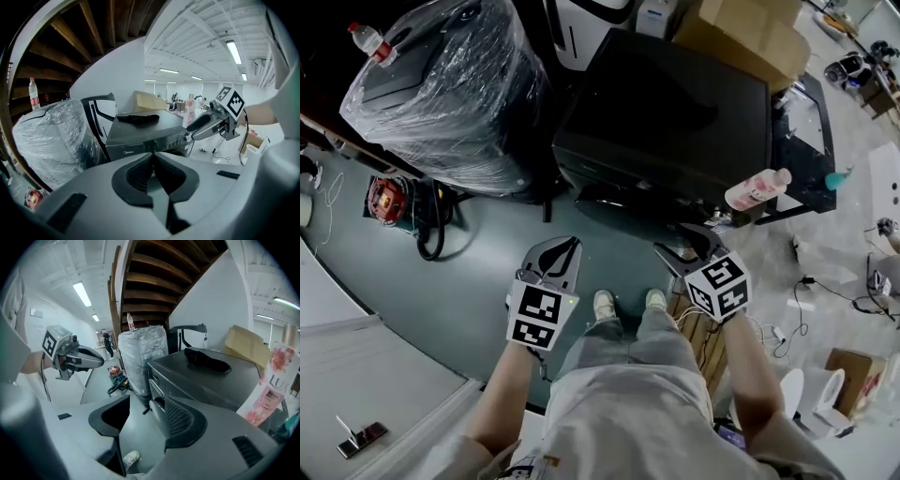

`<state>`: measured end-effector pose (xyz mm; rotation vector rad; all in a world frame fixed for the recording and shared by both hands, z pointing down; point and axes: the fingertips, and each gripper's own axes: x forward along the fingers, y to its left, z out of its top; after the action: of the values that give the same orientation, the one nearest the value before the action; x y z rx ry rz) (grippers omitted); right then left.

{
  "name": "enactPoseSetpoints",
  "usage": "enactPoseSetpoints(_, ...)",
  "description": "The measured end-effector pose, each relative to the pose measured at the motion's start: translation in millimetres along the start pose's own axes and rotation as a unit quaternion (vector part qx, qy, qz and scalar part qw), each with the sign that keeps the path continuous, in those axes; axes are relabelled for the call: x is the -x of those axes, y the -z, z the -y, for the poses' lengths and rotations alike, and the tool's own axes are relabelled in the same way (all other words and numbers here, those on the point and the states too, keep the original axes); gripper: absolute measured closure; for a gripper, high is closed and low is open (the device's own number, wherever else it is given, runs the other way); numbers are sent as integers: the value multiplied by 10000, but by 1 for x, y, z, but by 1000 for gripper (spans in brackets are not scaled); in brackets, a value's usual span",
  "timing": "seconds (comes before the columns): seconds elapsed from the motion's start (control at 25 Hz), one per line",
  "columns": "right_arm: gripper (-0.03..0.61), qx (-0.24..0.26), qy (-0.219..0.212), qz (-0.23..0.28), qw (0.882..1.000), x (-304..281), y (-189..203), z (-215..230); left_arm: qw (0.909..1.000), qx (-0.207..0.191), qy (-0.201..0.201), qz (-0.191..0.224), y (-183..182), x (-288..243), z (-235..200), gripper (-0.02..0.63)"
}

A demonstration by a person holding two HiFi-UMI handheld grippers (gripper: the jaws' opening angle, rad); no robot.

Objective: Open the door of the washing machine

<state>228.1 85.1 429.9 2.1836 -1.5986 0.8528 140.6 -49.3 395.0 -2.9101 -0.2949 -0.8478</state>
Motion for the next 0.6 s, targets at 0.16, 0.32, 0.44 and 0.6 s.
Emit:
enactPoseSetpoints(0.16,322,-103,-25,-301,9995,-23,21,20,9997,173,28,-187,12,-24,-4,586)
enactPoseSetpoints(0.32,322,-187,-113,-647,9977,-45,46,37,9986,306,-47,-427,23,-47,-9,586)
enactPoseSetpoints(0.44,322,-150,-102,-909,9957,-62,67,55,9968,493,-134,-607,34,-66,-12,586)
enactPoseSetpoints(0.6,322,-231,-189,-1111,9934,-83,83,74,9937,807,-248,-743,45,-88,-14,586)
